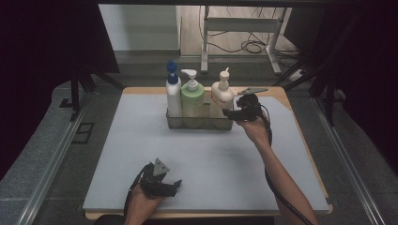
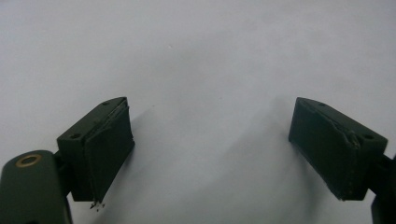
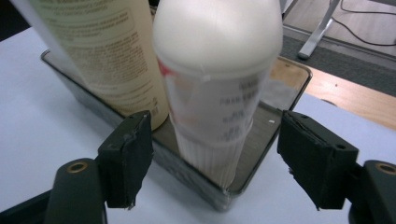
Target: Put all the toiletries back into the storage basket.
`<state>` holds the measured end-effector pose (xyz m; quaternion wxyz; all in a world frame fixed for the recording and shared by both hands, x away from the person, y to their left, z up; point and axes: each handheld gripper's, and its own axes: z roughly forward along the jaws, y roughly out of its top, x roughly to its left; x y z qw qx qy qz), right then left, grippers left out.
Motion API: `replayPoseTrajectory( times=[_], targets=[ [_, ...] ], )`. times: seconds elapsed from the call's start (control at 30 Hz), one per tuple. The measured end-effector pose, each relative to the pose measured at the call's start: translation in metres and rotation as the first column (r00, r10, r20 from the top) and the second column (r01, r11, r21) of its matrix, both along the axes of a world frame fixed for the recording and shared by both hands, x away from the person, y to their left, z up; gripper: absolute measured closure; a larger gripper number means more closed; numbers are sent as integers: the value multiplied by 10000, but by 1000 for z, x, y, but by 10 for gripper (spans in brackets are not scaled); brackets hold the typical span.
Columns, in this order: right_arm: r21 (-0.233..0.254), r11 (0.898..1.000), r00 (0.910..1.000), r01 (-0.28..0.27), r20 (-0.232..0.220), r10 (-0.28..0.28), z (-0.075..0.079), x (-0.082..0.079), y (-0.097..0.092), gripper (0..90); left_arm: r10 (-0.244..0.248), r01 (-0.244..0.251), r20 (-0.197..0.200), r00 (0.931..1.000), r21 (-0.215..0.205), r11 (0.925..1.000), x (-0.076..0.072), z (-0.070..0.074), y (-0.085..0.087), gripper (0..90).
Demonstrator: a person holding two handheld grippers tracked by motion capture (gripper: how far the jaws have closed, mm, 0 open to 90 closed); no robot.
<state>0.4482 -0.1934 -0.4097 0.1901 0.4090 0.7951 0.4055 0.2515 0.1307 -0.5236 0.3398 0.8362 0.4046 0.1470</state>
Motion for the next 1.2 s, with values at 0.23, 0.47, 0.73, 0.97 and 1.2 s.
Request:
replayPoseTrajectory(
  times=[0.23, 0.47, 0.73, 0.97, 1.2],
  targets=[
    [147, 9999, 9998, 37, -179, -34, -3, -8, -18, 343, -1, 1, -3, 10000, 5, 10000, 0, 0, 0, 129],
    [389, 9982, 9961, 462, -771, -431, -10, -3, -41, 624, 0, 0, -17, 10000, 18, 10000, 0, 0, 0, 129],
    [367, 9985, 9965, 404, -749, -376, -19, 13, -38, 878, -6, 6, -19, 10000, 29, 10000, 0, 0, 0, 129],
    [250, 9988, 9961, 412, -797, -391, -24, 25, -27, 898, -9, 9, -17, 10000, 35, 10000, 0, 0, 0, 129],
    [269, 9987, 9954, 441, -857, -417, -27, 37, -22, 898, -5, 6, -29, 10000, 30, 10000, 0, 0, 0, 130]
  ],
)
